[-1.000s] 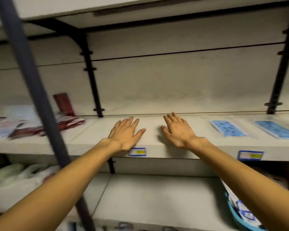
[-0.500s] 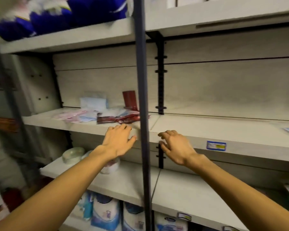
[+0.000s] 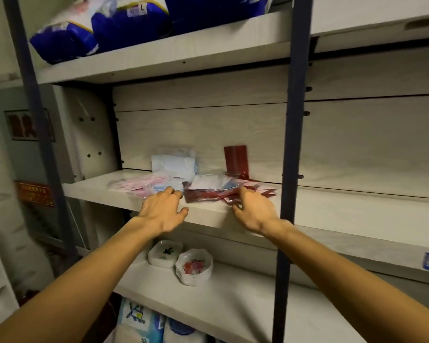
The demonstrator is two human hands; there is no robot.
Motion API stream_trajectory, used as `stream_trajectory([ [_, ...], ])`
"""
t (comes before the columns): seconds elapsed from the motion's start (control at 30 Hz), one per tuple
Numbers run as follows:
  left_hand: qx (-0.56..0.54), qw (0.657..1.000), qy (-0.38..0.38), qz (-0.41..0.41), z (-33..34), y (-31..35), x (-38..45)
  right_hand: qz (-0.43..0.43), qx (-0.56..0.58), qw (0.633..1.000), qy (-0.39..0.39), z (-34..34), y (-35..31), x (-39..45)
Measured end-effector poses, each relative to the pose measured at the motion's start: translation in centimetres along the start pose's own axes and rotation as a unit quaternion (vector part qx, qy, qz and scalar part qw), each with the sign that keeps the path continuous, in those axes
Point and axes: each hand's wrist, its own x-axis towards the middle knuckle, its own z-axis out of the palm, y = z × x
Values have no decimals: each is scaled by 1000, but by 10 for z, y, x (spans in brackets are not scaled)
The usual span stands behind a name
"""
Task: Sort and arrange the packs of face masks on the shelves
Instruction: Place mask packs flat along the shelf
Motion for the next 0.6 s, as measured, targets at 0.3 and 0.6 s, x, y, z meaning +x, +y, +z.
stream_trajectory([
  [0.3,-14,997,-19,71,36,-21,136,230,-17,972,45,37,27,140],
  [0.6,-83,990,-81,77,71,18,212,373,-74,925,-4,57,55,171],
])
